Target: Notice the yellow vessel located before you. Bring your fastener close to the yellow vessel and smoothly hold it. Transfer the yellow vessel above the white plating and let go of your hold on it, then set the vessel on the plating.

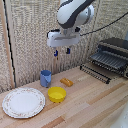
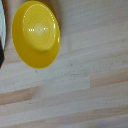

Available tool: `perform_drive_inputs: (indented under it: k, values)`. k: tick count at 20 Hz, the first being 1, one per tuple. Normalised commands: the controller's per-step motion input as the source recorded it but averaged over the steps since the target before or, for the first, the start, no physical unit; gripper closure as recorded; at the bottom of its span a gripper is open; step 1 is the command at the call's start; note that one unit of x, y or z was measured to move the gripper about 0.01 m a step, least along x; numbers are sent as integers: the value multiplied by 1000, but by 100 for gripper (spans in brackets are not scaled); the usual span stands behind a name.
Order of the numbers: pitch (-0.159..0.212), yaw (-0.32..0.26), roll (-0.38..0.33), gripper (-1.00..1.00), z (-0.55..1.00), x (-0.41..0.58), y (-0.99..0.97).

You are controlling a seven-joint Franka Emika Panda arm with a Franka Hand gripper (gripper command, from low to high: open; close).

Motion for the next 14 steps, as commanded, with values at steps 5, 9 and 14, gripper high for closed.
perform_drive_inputs:
  k: [5, 9, 14]
  values:
    - [55, 3, -26, -100, -262, -506, 130]
    - [3, 9, -11, -100, -51, -46, 39]
    - [30, 2, -21, -100, -212, 0, 49]
